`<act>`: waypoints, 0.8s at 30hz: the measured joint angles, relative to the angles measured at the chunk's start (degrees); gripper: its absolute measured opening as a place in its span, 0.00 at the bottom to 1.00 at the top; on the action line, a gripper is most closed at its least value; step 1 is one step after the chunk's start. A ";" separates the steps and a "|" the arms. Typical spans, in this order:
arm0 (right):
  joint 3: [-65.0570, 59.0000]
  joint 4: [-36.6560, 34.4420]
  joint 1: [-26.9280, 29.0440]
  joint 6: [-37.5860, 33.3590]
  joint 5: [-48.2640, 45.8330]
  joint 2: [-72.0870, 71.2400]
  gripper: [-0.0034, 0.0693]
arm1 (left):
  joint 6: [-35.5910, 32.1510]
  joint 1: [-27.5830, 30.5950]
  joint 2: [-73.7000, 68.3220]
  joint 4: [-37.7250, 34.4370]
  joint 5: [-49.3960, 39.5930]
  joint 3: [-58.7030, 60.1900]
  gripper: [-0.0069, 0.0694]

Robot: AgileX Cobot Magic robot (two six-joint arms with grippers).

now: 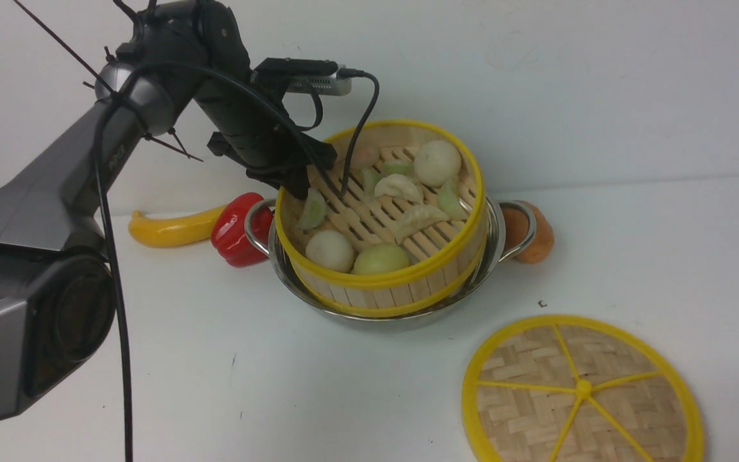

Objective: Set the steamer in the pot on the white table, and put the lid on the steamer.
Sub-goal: 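Place the bamboo steamer basket with dumplings into the steel pot with the left gripper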

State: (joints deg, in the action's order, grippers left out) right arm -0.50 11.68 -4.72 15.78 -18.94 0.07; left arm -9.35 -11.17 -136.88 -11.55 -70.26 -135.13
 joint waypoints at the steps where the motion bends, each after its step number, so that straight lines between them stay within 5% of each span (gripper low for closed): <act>1: 0.00 0.00 0.00 0.00 0.00 0.00 0.38 | 0.00 0.00 0.00 0.00 0.48 0.00 0.13; 24: 0.00 0.00 0.00 0.00 0.00 0.00 0.38 | -0.29 0.00 -4.49 -0.30 5.16 0.00 0.13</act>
State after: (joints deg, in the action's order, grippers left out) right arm -0.50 11.68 -4.72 15.78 -18.94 0.07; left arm -9.64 -11.17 -141.37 -11.85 -65.10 -135.13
